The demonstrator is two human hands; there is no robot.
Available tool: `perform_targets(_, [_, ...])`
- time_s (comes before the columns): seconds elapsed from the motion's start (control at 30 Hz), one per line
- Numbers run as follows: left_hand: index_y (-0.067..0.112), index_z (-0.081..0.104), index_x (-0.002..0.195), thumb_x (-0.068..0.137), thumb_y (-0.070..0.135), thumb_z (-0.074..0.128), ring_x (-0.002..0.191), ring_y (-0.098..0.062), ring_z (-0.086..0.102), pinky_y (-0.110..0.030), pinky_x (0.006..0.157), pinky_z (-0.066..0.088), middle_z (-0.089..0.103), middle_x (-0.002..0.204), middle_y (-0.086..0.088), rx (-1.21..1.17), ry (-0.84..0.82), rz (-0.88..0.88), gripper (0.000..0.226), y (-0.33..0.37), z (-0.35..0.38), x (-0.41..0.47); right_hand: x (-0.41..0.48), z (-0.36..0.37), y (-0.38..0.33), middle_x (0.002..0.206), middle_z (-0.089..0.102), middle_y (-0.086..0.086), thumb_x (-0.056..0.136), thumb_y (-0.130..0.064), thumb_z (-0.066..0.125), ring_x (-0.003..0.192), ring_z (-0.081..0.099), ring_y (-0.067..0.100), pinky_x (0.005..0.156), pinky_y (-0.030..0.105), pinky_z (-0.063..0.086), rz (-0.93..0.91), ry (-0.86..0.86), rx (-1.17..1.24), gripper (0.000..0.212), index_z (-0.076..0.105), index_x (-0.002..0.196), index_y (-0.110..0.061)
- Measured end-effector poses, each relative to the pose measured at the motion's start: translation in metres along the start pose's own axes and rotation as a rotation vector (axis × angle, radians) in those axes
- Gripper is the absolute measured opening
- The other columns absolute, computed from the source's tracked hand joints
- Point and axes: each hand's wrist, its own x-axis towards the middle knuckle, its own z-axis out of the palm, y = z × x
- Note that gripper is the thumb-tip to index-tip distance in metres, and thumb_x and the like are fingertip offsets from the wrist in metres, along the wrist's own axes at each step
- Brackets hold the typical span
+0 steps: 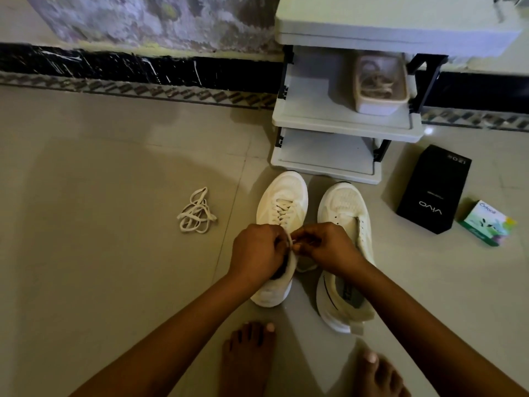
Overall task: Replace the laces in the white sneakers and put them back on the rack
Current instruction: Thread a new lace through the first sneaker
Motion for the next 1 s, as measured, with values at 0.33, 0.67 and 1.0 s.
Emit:
perform_targets(0.33, [0.029,0.049,0.134,0.075,0.033,0.075,0.127,-0.014,0.044,-0.032,0.102,0.04,0.043,0.144,0.006,-0.069,-0.197,0.133,0.065,-0.023,-0.021,0.016,-0.001,0.009,-0.004,0.086,0.07,0.007,0.086,-0.015,0.066,0.077,0.064,0.022,0.075,0.034,0.051,-0.04,0.125,-0.082,0.006,0.07,0.089,-0.012])
perform_targets(0.67, [0.035,0.043,0.138,0.075,0.034,0.075,0.118,-0.019,0.054,-0.028,0.094,0.044,0.055,0.135,0.002,-0.108,-0.331,0.13,0.071,-0.043,-0.004,0.022,-0.019,-0.041,-0.056,0.09,0.07,0.002,0.099,-0.013,0.04,0.083,0.067,0.009,0.073,0.015,0.051,-0.01,0.214,0.797,0.016,0.05,0.087,-0.011])
perform_targets(1.0, [0.031,0.046,0.136,0.075,0.029,0.076,0.125,-0.018,0.049,-0.031,0.104,0.041,0.051,0.139,0.001,-0.198,-0.34,0.119,0.068,-0.044,-0.003,0.024,-0.007,0.008,-0.008,0.103,0.061,0.01,0.097,-0.027,0.046,0.09,0.059,0.024,0.08,0.037,0.049,-0.133,0.037,-0.471,0.024,0.059,0.106,-0.01])
